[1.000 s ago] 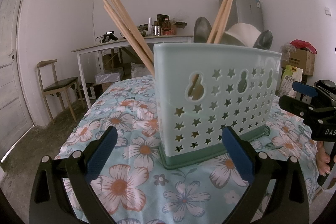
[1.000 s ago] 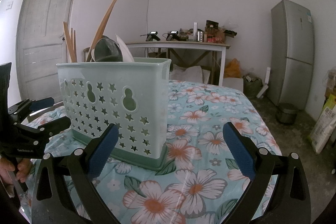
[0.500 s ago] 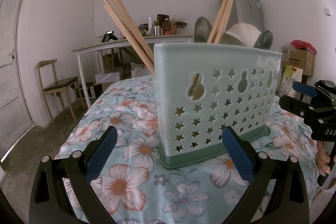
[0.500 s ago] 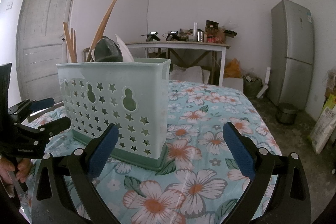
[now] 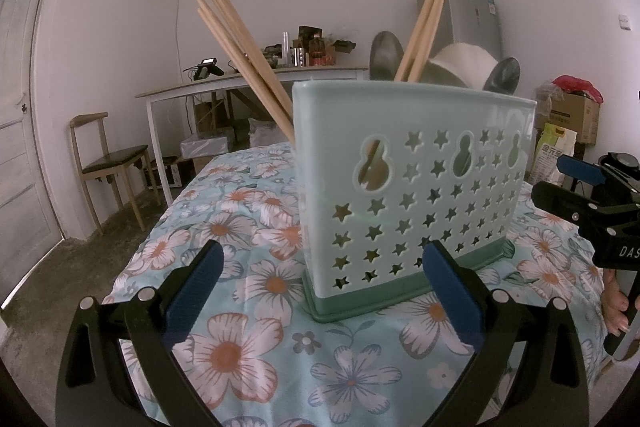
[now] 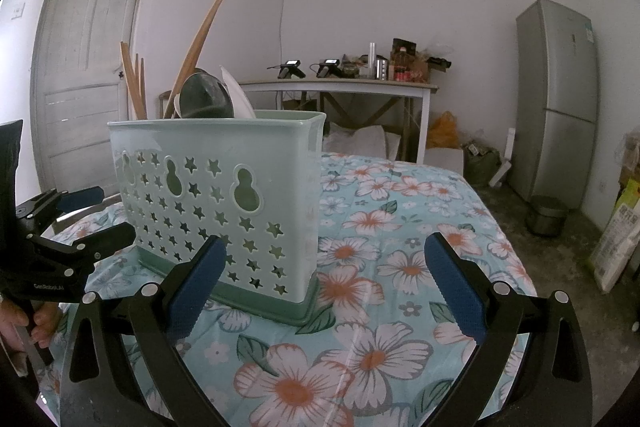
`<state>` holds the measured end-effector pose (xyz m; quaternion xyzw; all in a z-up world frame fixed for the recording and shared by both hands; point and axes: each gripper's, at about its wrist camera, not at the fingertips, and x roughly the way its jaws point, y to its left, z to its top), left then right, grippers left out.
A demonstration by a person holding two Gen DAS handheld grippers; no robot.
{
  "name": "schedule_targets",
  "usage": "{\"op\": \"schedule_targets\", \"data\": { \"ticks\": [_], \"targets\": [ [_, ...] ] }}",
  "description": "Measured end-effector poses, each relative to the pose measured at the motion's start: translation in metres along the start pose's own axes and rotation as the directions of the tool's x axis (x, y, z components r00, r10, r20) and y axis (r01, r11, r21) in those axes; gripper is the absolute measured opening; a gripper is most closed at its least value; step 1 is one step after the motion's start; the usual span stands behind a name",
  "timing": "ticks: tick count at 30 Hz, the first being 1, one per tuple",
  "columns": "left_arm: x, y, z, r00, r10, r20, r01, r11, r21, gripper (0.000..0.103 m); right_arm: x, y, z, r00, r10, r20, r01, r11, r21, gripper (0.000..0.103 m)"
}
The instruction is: Organize utensils
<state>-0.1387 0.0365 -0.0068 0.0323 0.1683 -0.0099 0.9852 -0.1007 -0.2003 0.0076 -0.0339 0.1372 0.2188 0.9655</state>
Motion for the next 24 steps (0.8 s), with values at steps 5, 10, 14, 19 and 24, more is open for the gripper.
{"op": "schedule_targets", "data": {
  "ticks": [5, 10, 14, 19, 24],
  "targets": [
    [0.0000, 0.0001, 0.0000, 1.000, 0.000, 0.000, 0.000, 1.000, -0.001, 0.098, -0.0009, -0.0010, -0.0007, 1.000, 0.000, 0.000, 0.000, 1.000, -0.001, 0.095],
    [-0.0001, 0.0002, 0.0000, 1.000, 0.000, 0.000, 0.000, 1.000, -0.001, 0.098, -0.0009, -0.0011, -0.0006, 1.000, 0.000, 0.000, 0.000, 1.000, 0.000, 0.095],
    [-0.0001, 0.0002, -0.0001, 1.000, 0.000, 0.000, 0.000, 1.000, -0.001, 0.098, -0.0002, -0.0005, 0.0001, 1.000, 0.000, 0.000, 0.000, 1.000, -0.001, 0.095],
    [-0.0001, 0.0002, 0.0000, 1.000, 0.000, 0.000, 0.000, 1.000, -0.001, 0.098, -0.0007, -0.0012, -0.0003, 1.000, 0.000, 0.000, 0.000, 1.000, -0.001, 0.095],
    [0.0001, 0.0001, 0.0000, 1.000, 0.000, 0.000, 0.000, 1.000, -0.001, 0.098, 0.0001, -0.0003, 0.0006, 1.000, 0.001, -0.001, -0.001, 1.000, -0.001, 0.095]
  ]
}}
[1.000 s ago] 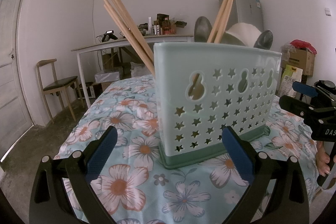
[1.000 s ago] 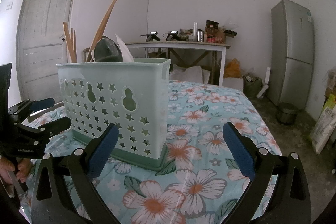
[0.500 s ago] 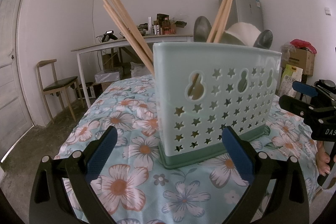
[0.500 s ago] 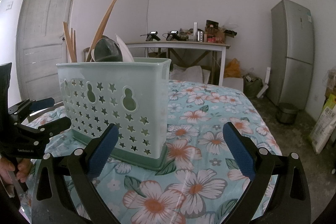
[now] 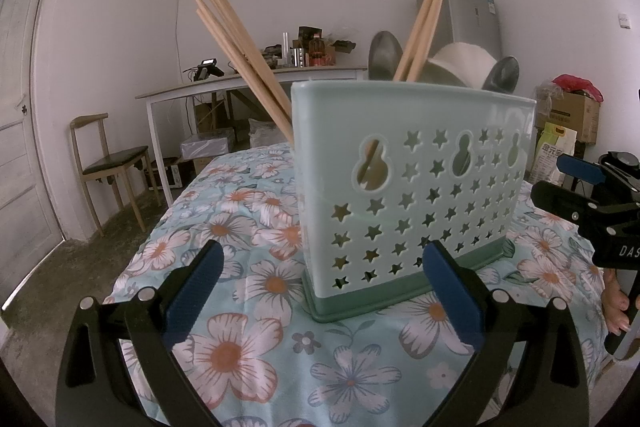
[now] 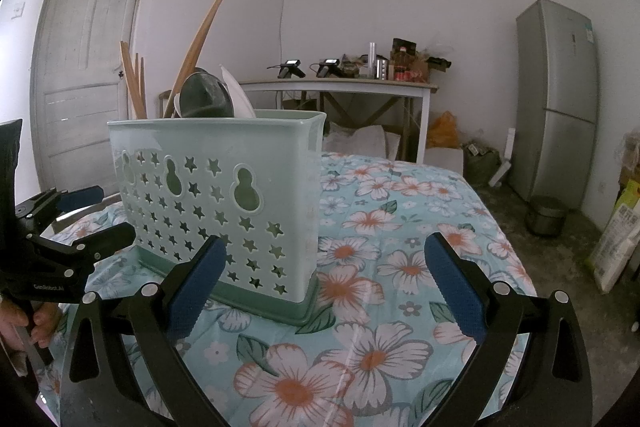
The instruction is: Organize utensils
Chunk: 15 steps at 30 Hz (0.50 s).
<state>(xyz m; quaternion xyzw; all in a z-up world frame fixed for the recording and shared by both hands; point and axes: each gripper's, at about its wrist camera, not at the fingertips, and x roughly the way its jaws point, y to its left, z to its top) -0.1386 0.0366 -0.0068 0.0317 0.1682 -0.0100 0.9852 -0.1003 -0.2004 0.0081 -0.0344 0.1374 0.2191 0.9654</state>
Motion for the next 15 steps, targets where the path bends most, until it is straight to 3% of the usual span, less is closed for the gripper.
{"op": "schedule_targets", "data": {
  "ticks": [15],
  "targets": [
    [-0.0001, -0.0002, 0.0000, 1.000, 0.000, 0.000, 0.000, 1.000, 0.000, 0.098, -0.0005, -0.0008, -0.0002, 1.000, 0.000, 0.000, 0.000, 1.000, 0.000, 0.095]
  ]
}}
